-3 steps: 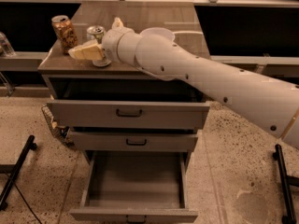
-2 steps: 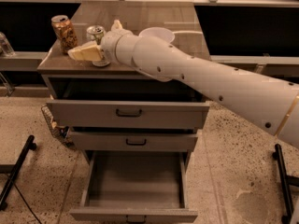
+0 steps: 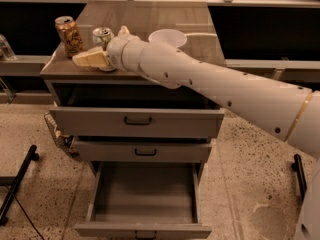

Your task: Place 7up can into bottom drawer

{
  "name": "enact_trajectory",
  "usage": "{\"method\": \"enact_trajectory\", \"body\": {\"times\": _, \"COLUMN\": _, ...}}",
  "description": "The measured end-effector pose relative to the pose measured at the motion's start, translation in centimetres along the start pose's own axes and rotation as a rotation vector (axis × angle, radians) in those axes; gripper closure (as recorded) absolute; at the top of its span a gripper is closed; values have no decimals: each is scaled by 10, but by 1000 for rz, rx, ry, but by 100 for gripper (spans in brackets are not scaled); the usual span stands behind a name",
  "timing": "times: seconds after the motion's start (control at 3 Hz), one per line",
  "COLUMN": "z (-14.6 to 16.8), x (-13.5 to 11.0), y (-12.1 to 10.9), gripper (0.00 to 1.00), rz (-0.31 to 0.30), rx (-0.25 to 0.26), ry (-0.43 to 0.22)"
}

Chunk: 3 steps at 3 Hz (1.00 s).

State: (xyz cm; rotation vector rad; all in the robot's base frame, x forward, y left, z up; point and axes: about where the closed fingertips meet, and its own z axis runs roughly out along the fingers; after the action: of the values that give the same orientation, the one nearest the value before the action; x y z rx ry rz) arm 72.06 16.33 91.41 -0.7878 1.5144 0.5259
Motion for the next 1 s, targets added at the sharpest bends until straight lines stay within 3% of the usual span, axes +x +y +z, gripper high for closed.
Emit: {"method": "enact_trajectory", "body": {"times": 1.0, "z": 7, "x": -11, "y": -10, "gripper": 0, "rz": 32, "rx": 3, "ry": -54}}
